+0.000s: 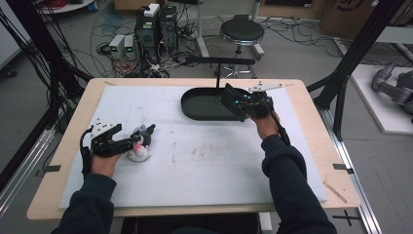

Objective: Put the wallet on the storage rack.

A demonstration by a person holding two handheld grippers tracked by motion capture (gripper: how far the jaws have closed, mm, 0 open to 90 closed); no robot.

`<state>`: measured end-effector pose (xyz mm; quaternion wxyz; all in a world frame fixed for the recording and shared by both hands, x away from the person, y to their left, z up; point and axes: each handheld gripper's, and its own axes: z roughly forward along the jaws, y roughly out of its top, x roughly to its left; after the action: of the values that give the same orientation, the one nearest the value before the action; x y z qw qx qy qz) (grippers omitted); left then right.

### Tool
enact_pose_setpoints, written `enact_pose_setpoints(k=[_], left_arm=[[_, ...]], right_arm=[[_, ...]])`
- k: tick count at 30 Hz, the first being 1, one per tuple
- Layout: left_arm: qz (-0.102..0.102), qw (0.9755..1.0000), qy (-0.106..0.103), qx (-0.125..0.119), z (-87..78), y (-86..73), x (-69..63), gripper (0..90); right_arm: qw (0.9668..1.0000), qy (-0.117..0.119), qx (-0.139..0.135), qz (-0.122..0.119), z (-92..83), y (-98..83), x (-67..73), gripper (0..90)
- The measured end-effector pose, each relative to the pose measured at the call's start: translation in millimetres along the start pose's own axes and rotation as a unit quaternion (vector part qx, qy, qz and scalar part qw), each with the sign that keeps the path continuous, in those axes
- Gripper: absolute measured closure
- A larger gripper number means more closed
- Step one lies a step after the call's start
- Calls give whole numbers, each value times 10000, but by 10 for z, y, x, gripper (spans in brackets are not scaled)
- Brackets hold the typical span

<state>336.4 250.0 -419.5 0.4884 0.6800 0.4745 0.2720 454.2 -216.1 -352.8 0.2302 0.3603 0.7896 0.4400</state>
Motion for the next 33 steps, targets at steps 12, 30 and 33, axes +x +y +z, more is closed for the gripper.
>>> enact_pose_setpoints(k=[12, 30, 33], left_arm=[[-10, 10000, -37, -10, 6, -2, -3, 225], [-48, 10000, -14, -7, -18, -11, 19, 226], [-41, 10000, -22, -5, -19, -11, 15, 226]], right_arm=[[9987, -413, 45, 303, 598, 103, -77, 792], [9897, -646, 283, 1247, 828, -151, -303, 635], [9884, -901, 394, 1160, 764, -150, -352, 603]])
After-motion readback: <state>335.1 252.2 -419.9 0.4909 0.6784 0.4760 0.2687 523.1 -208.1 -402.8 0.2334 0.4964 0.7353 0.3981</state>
